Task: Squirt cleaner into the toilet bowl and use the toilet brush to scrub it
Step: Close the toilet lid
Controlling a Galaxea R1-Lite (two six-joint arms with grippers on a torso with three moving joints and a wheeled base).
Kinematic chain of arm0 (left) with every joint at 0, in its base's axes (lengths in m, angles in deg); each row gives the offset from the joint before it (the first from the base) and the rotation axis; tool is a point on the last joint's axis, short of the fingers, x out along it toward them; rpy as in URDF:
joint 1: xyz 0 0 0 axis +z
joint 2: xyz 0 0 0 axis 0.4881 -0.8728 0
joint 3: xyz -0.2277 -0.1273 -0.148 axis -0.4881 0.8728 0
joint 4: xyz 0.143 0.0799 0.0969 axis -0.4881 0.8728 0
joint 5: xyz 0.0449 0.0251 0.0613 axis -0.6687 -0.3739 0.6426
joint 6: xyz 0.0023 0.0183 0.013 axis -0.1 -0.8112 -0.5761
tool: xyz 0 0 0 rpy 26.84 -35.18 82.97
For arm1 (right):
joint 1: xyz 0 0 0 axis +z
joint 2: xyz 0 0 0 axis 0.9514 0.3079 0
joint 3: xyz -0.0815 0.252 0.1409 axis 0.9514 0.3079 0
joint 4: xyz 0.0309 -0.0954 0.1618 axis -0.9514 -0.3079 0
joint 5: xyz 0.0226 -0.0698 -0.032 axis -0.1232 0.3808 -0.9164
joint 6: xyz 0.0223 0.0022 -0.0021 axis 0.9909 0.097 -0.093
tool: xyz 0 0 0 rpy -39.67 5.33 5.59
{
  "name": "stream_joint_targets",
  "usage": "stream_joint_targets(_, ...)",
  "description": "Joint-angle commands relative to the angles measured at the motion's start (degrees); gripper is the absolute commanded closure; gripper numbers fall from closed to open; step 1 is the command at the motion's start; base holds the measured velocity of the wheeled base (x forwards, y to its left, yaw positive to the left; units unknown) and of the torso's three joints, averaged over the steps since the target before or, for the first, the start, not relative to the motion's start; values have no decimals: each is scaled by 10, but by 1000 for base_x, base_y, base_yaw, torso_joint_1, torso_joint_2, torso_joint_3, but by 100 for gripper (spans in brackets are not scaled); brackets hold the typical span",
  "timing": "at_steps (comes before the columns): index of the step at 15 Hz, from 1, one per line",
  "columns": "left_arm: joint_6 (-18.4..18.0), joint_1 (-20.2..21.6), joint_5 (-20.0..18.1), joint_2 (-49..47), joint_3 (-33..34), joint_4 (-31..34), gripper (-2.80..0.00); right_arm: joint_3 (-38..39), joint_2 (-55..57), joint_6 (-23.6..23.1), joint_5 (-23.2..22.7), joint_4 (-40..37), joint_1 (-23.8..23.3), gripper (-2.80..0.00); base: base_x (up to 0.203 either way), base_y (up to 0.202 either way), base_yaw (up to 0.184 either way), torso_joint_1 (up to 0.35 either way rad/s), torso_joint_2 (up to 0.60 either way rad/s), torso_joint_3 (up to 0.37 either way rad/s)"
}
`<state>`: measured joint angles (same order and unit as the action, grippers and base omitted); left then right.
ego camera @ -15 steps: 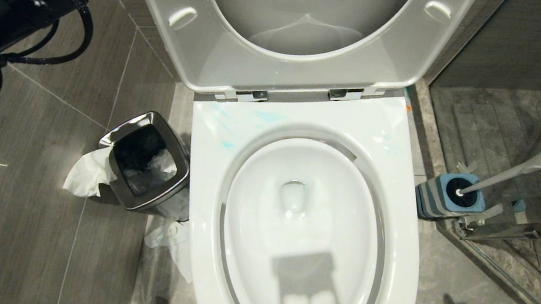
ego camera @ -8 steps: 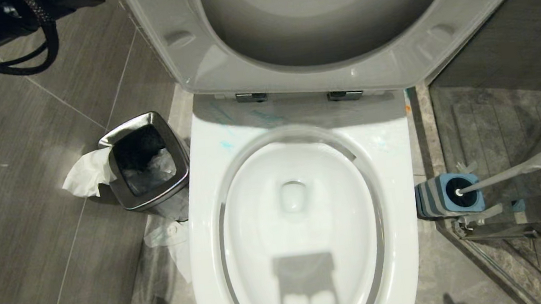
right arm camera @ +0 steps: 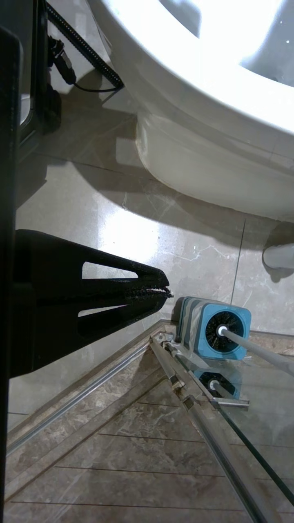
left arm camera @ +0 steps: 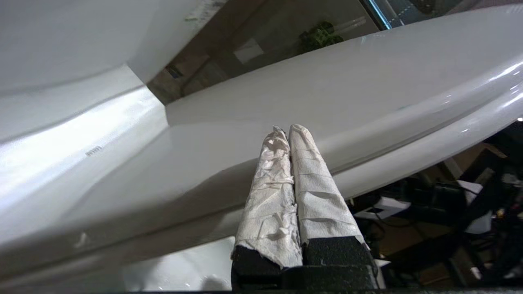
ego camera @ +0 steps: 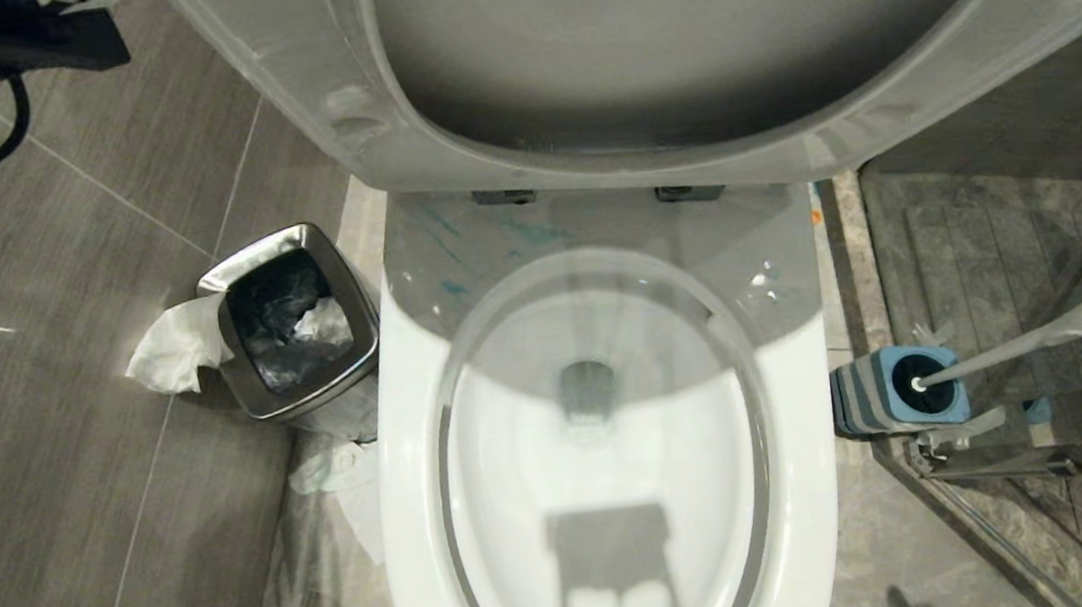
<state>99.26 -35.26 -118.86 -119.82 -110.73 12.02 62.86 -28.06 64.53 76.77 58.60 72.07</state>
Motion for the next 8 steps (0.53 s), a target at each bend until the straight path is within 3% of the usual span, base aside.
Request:
stream_joint_targets(1,21,4,-18,59,47,-2,0,0,0,0,0,0,0,0,0,0,0,0,0,0)
stream_joint_targets(5,68,4,-54,124,111,-2,0,0,0,0,0,0,0,0,0,0,0,0,0,0)
stream_joint_targets(8,73,4,-59,155,141,-23,0,0,0,0,0,0,0,0,0,0,0,0,0,0)
